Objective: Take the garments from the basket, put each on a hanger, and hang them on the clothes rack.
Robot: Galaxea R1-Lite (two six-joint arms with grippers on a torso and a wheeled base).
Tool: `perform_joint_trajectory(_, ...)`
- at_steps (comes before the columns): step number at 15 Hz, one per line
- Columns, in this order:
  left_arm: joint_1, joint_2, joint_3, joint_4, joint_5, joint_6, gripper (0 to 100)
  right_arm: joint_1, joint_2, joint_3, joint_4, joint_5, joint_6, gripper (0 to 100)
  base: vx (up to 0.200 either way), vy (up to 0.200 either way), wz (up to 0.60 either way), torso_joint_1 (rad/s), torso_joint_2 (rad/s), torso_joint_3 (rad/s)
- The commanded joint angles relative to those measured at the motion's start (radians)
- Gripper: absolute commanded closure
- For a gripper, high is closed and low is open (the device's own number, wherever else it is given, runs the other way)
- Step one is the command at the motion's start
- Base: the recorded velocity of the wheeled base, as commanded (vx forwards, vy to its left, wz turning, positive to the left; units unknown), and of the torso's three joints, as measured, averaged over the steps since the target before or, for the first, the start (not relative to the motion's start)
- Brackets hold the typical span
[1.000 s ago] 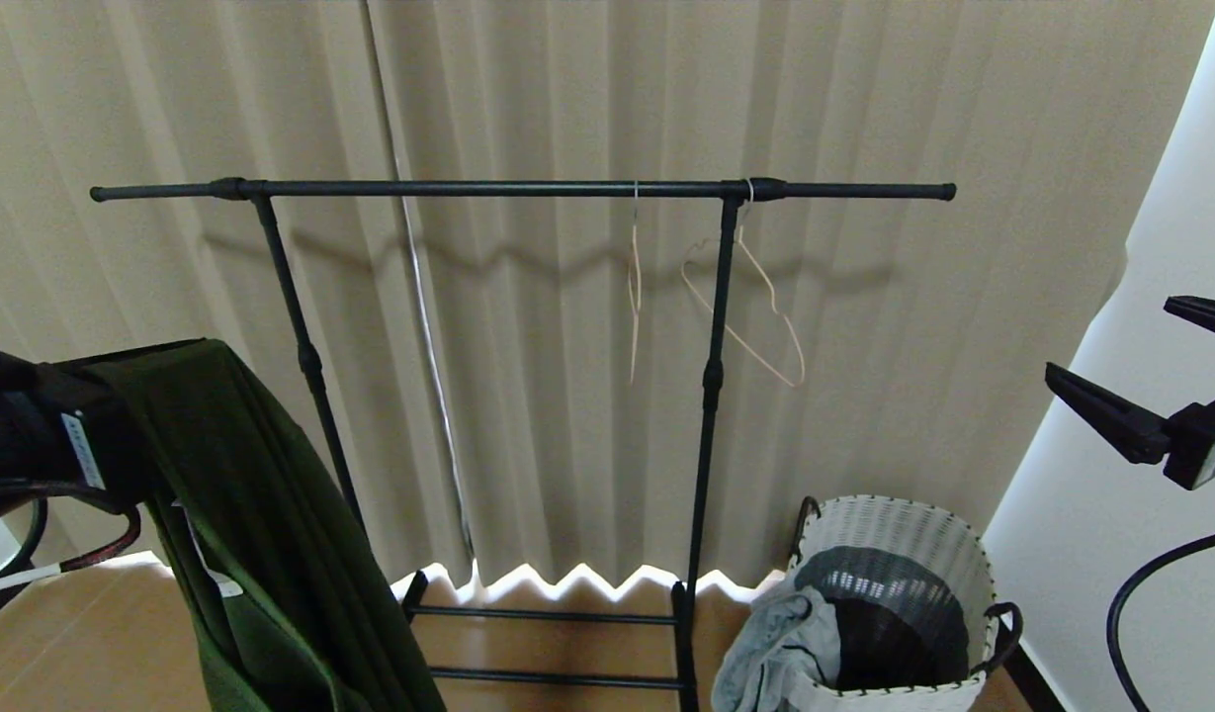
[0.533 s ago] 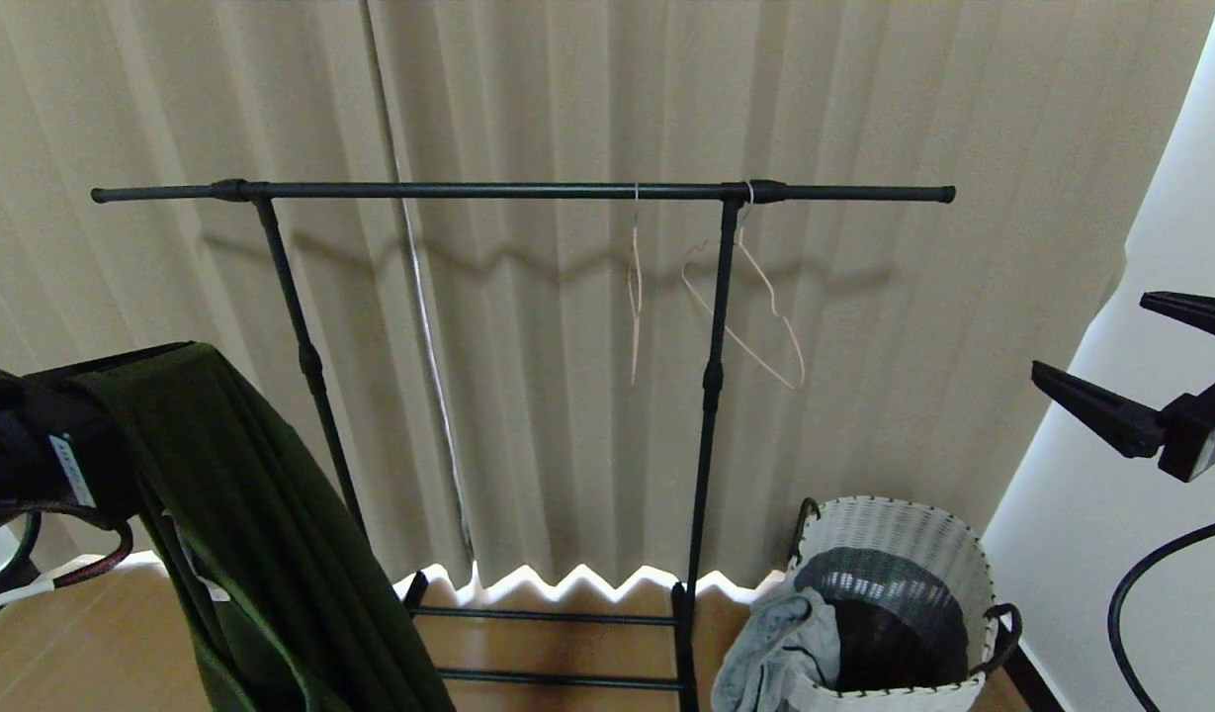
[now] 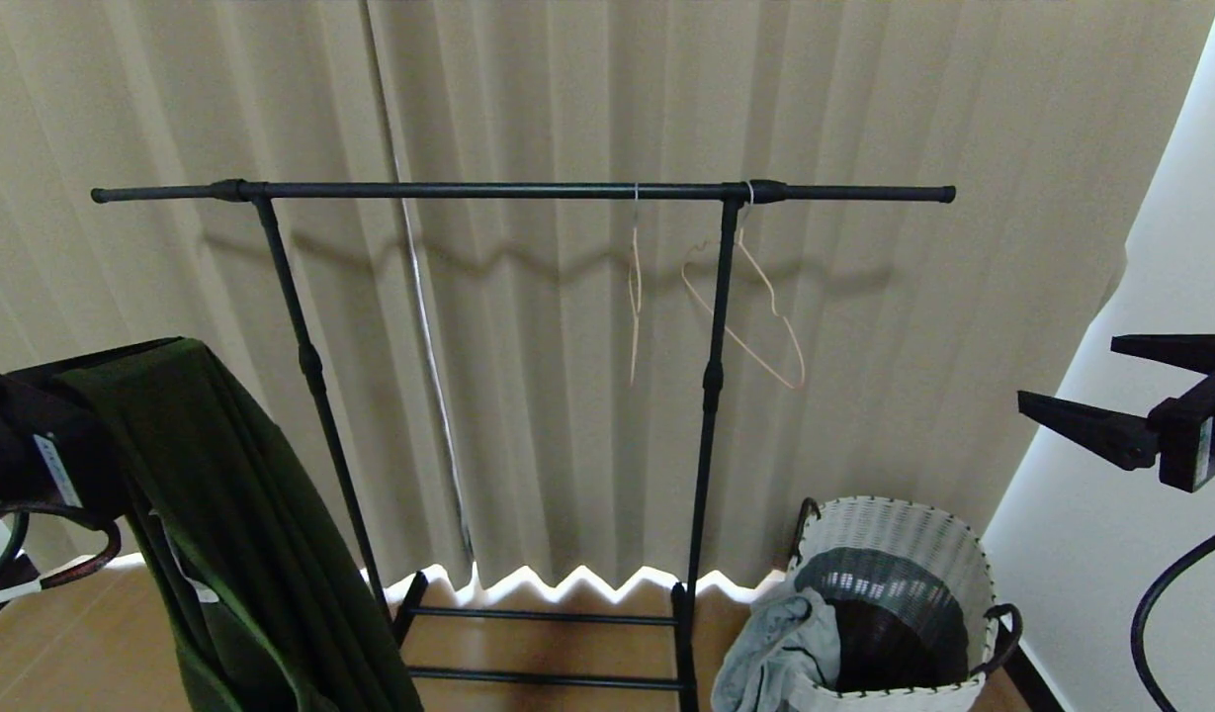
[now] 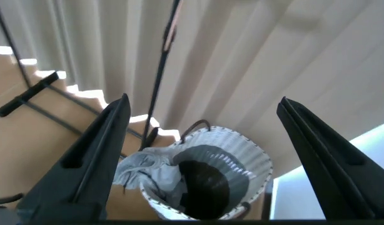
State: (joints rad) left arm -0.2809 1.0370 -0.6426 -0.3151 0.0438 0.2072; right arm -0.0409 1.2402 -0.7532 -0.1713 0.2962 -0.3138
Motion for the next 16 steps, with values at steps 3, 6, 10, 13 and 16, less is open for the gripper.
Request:
perform_joint_trajectory(3,0.002,0.011,0.006,-0.001,0.002,-0.003,100,0.003,0.007,0.003,0.001,-0.023,-0.002,0,0.200,0.000,0.00,-0.002,-0.01,0.001)
perform_joint_trajectory(6,0.000,0.015,0.018,-0.002,-0.001,-0.003,100,0.013,0.025,0.005,-0.002,-0.057,-0.002,0,0.200,0.000,0.00,0.010,0.00,0.001)
perform_joint_trajectory(10,0.002,0.011,0.038,-0.002,-0.001,-0.005,100,0.070,0.053,-0.005,-0.002,-0.127,-0.002,0,0.200,0.000,0.00,0.002,0.00,0.005)
perform_joint_trajectory(13,0.008,0.009,0.057,-0.002,-0.001,-0.008,100,0.119,0.079,-0.006,-0.013,-0.229,-0.001,0,0.200,0.000,0.00,-0.001,0.00,0.002)
perform_joint_trajectory(16,0.017,0.015,0.061,-0.004,-0.001,-0.003,100,0.170,0.084,-0.018,-0.010,-0.230,-0.001,0,0.200,0.000,0.00,0.004,0.00,0.005)
